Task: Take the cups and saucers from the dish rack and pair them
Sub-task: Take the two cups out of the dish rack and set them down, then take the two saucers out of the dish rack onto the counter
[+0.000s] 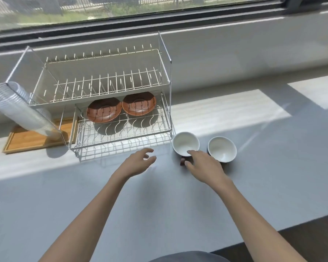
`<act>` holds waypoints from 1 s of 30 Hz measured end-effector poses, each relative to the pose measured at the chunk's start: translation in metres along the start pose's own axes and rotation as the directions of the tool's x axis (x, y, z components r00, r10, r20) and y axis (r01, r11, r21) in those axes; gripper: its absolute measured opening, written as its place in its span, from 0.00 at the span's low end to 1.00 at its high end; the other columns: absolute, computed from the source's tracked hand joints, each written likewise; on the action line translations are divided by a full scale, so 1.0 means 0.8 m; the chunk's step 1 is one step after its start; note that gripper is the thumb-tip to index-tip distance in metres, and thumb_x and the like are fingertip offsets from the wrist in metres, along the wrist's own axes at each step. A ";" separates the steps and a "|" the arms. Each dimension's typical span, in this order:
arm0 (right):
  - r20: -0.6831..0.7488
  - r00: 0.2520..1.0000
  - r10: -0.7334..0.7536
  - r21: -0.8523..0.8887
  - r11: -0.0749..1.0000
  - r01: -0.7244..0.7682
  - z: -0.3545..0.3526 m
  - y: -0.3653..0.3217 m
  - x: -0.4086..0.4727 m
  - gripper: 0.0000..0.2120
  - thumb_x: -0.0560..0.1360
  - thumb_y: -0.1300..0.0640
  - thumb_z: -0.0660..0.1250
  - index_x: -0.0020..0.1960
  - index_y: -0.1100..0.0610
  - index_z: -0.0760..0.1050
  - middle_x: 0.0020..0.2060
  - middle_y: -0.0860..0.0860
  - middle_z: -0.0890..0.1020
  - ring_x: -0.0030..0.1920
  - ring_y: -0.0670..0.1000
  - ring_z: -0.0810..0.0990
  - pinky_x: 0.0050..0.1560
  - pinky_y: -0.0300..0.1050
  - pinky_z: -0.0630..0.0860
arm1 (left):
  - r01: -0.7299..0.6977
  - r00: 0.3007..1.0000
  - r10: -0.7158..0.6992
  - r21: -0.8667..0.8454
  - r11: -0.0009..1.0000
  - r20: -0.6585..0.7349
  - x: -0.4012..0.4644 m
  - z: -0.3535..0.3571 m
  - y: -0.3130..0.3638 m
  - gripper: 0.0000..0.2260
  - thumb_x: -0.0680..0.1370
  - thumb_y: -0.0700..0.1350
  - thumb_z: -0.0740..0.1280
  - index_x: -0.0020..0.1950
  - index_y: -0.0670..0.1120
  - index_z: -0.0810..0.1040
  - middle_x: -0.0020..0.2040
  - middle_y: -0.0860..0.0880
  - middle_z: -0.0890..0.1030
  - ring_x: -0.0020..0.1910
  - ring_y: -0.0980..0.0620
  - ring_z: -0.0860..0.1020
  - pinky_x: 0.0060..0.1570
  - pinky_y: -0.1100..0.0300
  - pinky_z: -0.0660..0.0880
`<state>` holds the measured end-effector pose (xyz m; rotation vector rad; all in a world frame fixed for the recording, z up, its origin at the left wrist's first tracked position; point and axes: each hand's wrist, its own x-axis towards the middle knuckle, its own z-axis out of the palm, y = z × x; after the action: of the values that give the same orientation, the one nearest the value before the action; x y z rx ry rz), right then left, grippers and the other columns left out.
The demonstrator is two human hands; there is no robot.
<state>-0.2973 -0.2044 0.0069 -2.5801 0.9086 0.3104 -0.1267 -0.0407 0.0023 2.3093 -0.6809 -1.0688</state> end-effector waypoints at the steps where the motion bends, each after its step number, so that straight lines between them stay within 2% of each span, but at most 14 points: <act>1: 0.038 0.998 -0.050 -0.027 0.998 0.051 -0.002 -0.008 0.005 0.18 0.79 0.49 0.57 0.66 0.52 0.70 0.62 0.53 0.78 0.62 0.58 0.76 0.55 0.54 0.75 | -0.006 1.000 0.007 0.078 0.997 -0.004 -0.004 -0.009 -0.004 0.20 0.80 0.58 0.62 0.72 0.57 0.70 0.69 0.49 0.76 0.61 0.48 0.78 0.64 0.52 0.74; 3: 0.119 0.984 -0.134 -0.065 0.988 0.142 -0.006 -0.024 0.015 0.20 0.78 0.48 0.57 0.69 0.50 0.68 0.63 0.52 0.77 0.63 0.58 0.75 0.56 0.54 0.75 | -0.013 1.000 0.018 0.280 0.960 -0.016 -0.010 -0.024 -0.011 0.22 0.81 0.59 0.61 0.75 0.57 0.67 0.71 0.49 0.74 0.65 0.47 0.76 0.63 0.53 0.73; 6: 0.189 0.956 -0.225 -0.116 0.961 0.250 -0.019 -0.053 0.030 0.25 0.80 0.46 0.57 0.76 0.48 0.61 0.71 0.50 0.71 0.70 0.56 0.71 0.62 0.54 0.72 | 0.032 0.997 0.015 0.587 0.809 -0.075 -0.021 -0.040 -0.014 0.24 0.82 0.58 0.57 0.77 0.54 0.63 0.72 0.49 0.74 0.69 0.45 0.73 0.64 0.50 0.70; 9: 0.130 0.939 -0.319 -0.159 0.928 0.337 -0.028 -0.079 0.042 0.25 0.81 0.47 0.57 0.76 0.50 0.61 0.71 0.51 0.71 0.70 0.55 0.71 0.61 0.54 0.74 | 0.111 0.978 0.048 0.708 0.697 -0.201 -0.030 -0.047 -0.016 0.24 0.82 0.58 0.56 0.76 0.51 0.66 0.69 0.46 0.75 0.68 0.43 0.73 0.65 0.48 0.66; 12: 0.005 0.929 -0.371 -0.199 0.910 0.364 -0.029 -0.098 0.052 0.24 0.80 0.48 0.57 0.75 0.51 0.62 0.72 0.52 0.70 0.70 0.56 0.69 0.61 0.55 0.74 | 0.165 0.939 0.105 0.697 0.698 -0.327 -0.033 -0.049 -0.019 0.23 0.82 0.58 0.56 0.74 0.50 0.67 0.70 0.46 0.74 0.69 0.42 0.71 0.66 0.47 0.65; 17: -0.171 0.900 -0.401 -0.214 0.907 0.364 -0.024 -0.120 0.065 0.25 0.81 0.49 0.58 0.76 0.53 0.60 0.74 0.56 0.66 0.74 0.57 0.63 0.67 0.54 0.68 | 0.144 0.866 0.195 0.602 0.786 -0.461 -0.025 -0.051 -0.016 0.25 0.83 0.58 0.56 0.78 0.52 0.61 0.77 0.46 0.66 0.77 0.42 0.62 0.71 0.45 0.60; 21: -0.290 0.858 -0.423 -0.158 0.906 0.393 -0.014 -0.127 0.079 0.26 0.79 0.51 0.63 0.75 0.55 0.64 0.72 0.59 0.68 0.73 0.59 0.65 0.65 0.56 0.70 | 0.118 0.817 0.225 0.535 0.837 -0.531 -0.011 -0.051 -0.011 0.25 0.83 0.57 0.56 0.79 0.52 0.60 0.79 0.46 0.63 0.80 0.41 0.55 0.75 0.45 0.56; 24: -0.326 0.839 -0.435 -0.125 0.900 0.418 -0.012 -0.132 0.094 0.26 0.78 0.53 0.65 0.74 0.56 0.65 0.73 0.60 0.68 0.73 0.59 0.67 0.65 0.55 0.72 | 0.101 0.798 0.220 0.484 0.869 -0.562 0.005 -0.052 -0.009 0.25 0.82 0.56 0.57 0.79 0.52 0.62 0.79 0.46 0.64 0.80 0.42 0.56 0.75 0.45 0.56; 30: -0.349 0.844 -0.407 -0.079 0.910 0.407 -0.010 -0.138 0.131 0.26 0.79 0.53 0.64 0.75 0.56 0.64 0.74 0.60 0.66 0.73 0.59 0.66 0.67 0.56 0.71 | 0.085 0.777 0.170 0.368 0.926 -0.606 0.045 -0.056 -0.012 0.25 0.82 0.55 0.59 0.78 0.50 0.65 0.76 0.46 0.68 0.77 0.43 0.62 0.72 0.45 0.63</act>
<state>-0.1457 -0.1866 0.0109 -2.7935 0.4344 -0.2930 -0.0688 -0.0454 0.0023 2.7289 -0.6902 -0.0746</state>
